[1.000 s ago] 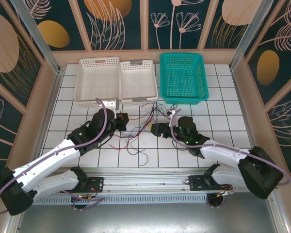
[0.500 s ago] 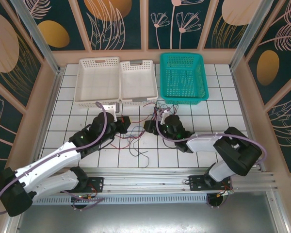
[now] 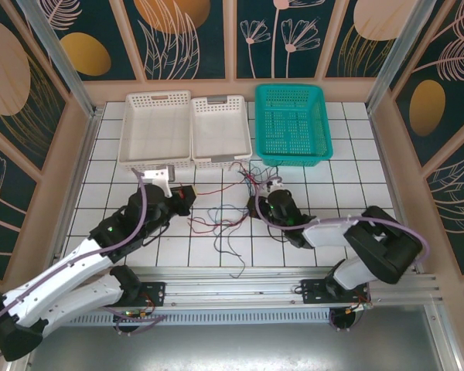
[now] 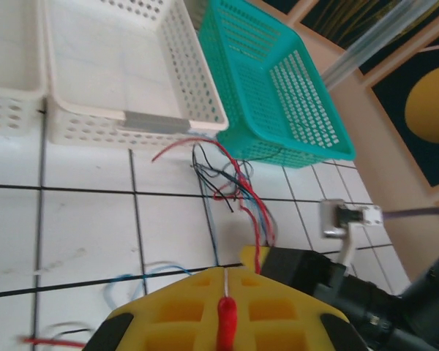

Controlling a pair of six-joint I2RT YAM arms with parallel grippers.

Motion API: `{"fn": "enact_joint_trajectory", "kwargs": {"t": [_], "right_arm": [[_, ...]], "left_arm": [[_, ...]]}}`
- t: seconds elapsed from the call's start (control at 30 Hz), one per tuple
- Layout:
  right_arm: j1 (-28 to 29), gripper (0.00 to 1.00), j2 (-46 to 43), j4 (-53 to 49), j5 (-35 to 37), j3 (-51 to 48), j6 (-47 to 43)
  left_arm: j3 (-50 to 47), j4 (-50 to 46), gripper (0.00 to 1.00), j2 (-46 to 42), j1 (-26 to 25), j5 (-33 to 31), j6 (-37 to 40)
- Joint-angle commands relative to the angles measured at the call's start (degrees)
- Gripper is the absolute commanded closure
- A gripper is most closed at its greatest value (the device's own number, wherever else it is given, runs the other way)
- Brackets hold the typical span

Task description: Untangle the cables

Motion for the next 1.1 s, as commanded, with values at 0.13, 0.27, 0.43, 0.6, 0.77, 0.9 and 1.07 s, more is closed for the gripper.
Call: {"fn": "enact_joint_trajectory", "kwargs": {"t": [0.13,0.27,0.43,0.6,0.77,0.9,1.07], "right_arm": [[-7.0,1.0,-10.3,-12.7,1.5,-3.8,-1.1],[-11.2,1.0,-14.0,-18.2,0.5,-4.0,-2.6],[-15.8,1.0,-19.0,-22.0,-1.7,-4.6,-4.4],[-18.7,1.0,-22.9,-25.2,-1.9,-4.6,-6.6],[-23.1,1.0,-22.7,-26.1,-5.8,-5.5,-6.9],[-24.4,1.0,-22.4,-26.1,-5.7,-6.0,-7.3],[-26.0,1.0,-21.2,-25.1,-8.6,-6.1,-7.4]], "left_arm": [[11.5,-15.7,1.0,-2.6,0.0,-11.5,7.6],[17.3,-21.3,1.0,-3.4,0.0,-17.0,10.8],[22.9,-25.7,1.0,-3.8,-0.1,-22.0,13.6],[28.1,-29.0,1.0,-3.7,-0.1,-26.2,15.8],[35.8,-31.5,1.0,-4.1,-0.1,-30.3,18.4],[39.7,-32.5,1.0,-3.2,0.0,-30.8,19.3],[41.5,-31.5,1.0,-3.0,0.0,-30.3,20.5]]}}
